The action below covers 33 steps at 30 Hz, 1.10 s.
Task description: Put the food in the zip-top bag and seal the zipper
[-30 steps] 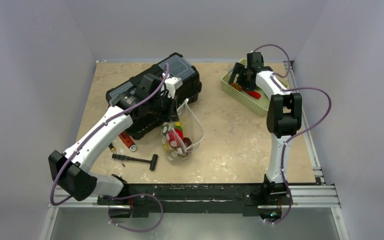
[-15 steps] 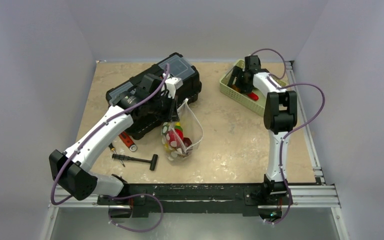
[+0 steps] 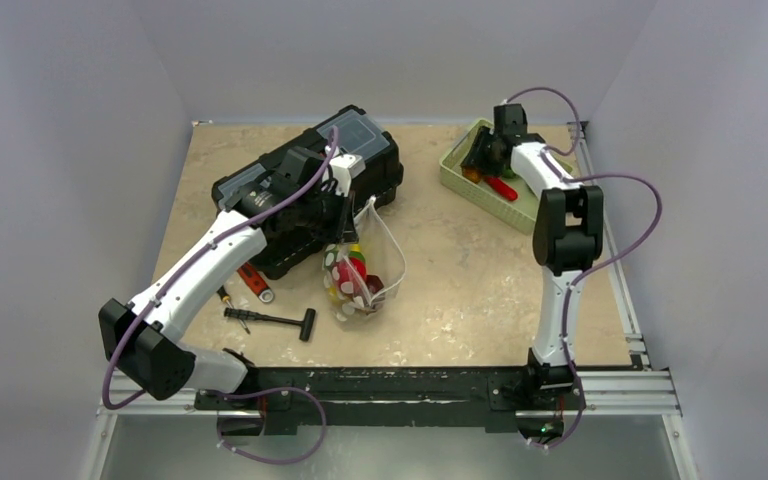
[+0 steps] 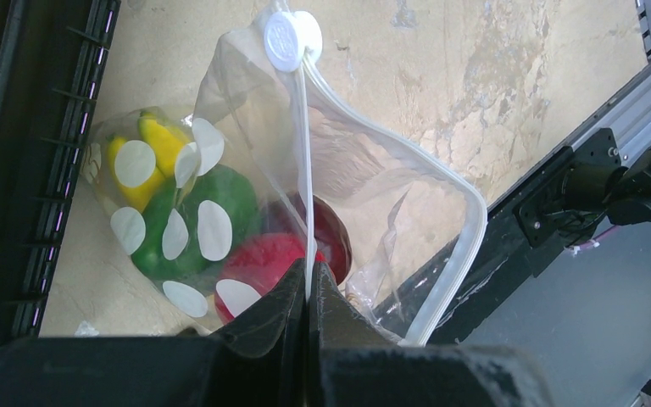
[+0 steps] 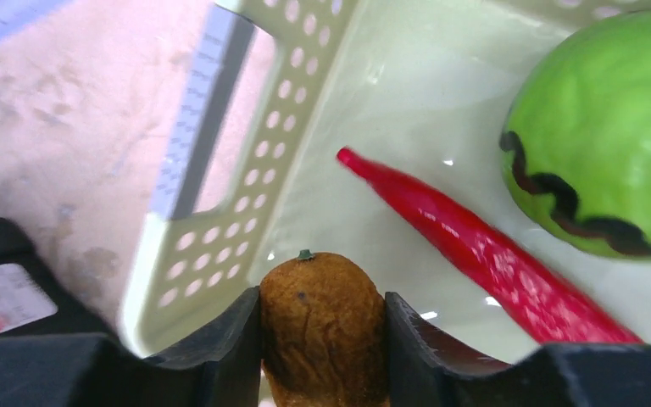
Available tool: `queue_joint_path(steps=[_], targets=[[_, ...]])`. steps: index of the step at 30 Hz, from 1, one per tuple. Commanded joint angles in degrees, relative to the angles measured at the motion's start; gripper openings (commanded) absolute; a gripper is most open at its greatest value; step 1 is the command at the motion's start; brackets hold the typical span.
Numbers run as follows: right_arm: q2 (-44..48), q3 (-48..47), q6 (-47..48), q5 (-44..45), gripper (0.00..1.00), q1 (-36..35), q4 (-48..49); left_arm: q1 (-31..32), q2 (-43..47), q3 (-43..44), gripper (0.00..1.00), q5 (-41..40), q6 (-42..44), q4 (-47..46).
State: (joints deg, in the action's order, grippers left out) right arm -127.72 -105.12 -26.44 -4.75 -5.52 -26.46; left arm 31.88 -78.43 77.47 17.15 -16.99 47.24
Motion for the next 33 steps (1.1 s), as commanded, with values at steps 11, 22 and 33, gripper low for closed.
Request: queue_joint_path(steps=[11, 22, 33], targets=[[33.48, 27.96, -0.77, 3.41, 0.0, -2.75, 14.21, -0.41, -1.69, 2.51, 0.0, -1.21, 0.43, -0.49], [55.74, 52.22, -1.93, 4.56, 0.0, -21.78, 18.7, -0.47, -2.52, 2.53, 0.0, -0.36, 0.3, -0.6], [64.1, 41.84, 5.89, 13.04, 0.02, -39.16, 13.3, -0.33, -2.35, 2.49, 0.0, -1.0, 0.95, -0.49]])
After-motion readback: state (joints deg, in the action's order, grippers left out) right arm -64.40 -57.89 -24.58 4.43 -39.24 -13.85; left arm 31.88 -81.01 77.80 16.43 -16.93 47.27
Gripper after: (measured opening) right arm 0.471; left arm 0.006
